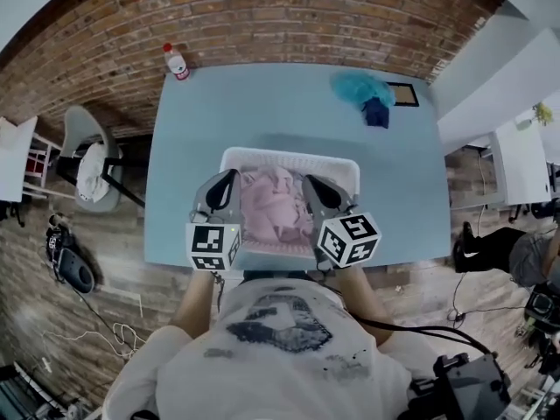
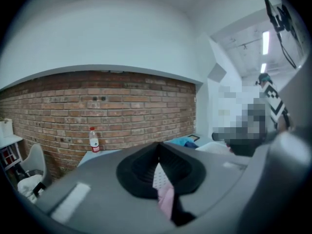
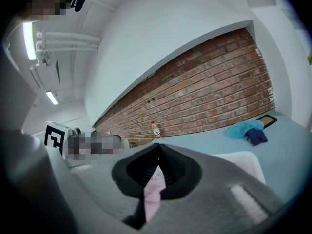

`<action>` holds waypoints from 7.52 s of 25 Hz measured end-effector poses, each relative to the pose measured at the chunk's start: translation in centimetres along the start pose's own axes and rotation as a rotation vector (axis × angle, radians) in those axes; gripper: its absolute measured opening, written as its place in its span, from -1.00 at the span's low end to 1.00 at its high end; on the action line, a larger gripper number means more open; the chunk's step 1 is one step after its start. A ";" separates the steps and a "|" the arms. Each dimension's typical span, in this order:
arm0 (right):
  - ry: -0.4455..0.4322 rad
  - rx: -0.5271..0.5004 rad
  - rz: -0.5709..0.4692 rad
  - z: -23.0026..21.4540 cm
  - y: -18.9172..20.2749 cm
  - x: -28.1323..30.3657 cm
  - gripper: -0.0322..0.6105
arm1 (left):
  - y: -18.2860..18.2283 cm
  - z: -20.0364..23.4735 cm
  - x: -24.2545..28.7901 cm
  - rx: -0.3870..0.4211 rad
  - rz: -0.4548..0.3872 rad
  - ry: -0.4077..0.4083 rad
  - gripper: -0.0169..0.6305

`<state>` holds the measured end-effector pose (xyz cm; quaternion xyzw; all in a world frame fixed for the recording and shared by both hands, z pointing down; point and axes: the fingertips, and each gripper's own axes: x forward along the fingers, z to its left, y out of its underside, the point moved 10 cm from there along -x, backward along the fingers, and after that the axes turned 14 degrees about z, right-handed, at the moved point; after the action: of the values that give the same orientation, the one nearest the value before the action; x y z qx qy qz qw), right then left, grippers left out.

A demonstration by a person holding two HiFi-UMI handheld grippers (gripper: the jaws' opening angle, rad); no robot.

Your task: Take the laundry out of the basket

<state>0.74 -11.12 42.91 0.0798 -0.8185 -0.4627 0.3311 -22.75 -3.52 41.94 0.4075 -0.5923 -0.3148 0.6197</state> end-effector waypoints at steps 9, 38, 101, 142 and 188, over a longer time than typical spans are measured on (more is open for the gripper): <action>0.071 0.019 0.046 1.4 -0.3 2.7 -0.90 | 0.4 3.5 2.1 -0.007 0.016 0.084 -0.98; -0.100 -0.181 0.340 1.0 1.1 9.1 0.56 | 1.1 5.0 2.9 -0.038 0.043 0.080 -0.98; -0.419 -0.642 0.858 1.6 11.1 19.5 -0.56 | 3.9 6.2 -0.9 -0.146 0.050 -0.069 -0.98; 0.068 -0.079 -0.092 7.0 -2.7 1.9 -0.63 | 0.2 9.4 -0.4 0.042 -0.082 0.210 -0.98; 0.215 -0.231 -0.467 -5.6 -13.9 -27.9 -0.64 | -14.8 -17.2 2.3 0.172 -0.271 0.258 -0.98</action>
<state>23.19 -10.69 20.55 0.2764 -0.6799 -0.6057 0.3073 -4.06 -10.24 30.62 0.5717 -0.4726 -0.2887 0.6054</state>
